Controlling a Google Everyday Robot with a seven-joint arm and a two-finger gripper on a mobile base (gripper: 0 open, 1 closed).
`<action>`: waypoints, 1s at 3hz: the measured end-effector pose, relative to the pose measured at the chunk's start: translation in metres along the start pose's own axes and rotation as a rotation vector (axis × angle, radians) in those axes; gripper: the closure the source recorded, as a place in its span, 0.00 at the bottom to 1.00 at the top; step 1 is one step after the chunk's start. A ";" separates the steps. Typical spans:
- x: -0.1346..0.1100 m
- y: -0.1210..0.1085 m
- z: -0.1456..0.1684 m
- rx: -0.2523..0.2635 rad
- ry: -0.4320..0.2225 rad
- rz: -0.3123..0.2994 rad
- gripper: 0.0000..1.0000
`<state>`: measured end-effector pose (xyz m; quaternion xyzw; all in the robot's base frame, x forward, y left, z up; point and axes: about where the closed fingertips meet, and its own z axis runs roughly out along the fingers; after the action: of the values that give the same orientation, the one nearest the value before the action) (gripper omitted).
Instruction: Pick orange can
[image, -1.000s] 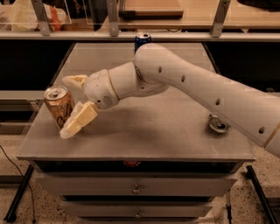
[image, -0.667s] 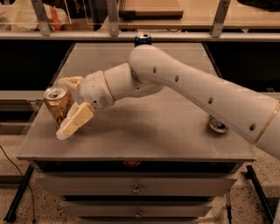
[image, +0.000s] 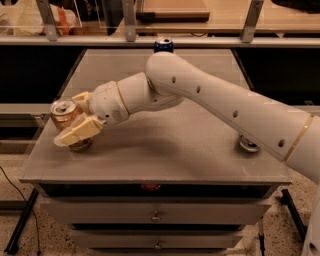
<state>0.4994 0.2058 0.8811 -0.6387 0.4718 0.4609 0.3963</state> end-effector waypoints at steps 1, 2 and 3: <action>0.002 -0.001 -0.001 -0.003 -0.001 0.004 0.64; 0.003 -0.003 -0.004 -0.001 0.001 0.006 0.87; -0.002 -0.007 -0.017 0.019 0.016 -0.013 1.00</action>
Offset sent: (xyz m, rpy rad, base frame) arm 0.0095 -0.0121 -0.0020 -0.0052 0.0060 -0.0148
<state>0.5093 0.1924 0.8883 -0.6418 0.4750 0.4486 0.4016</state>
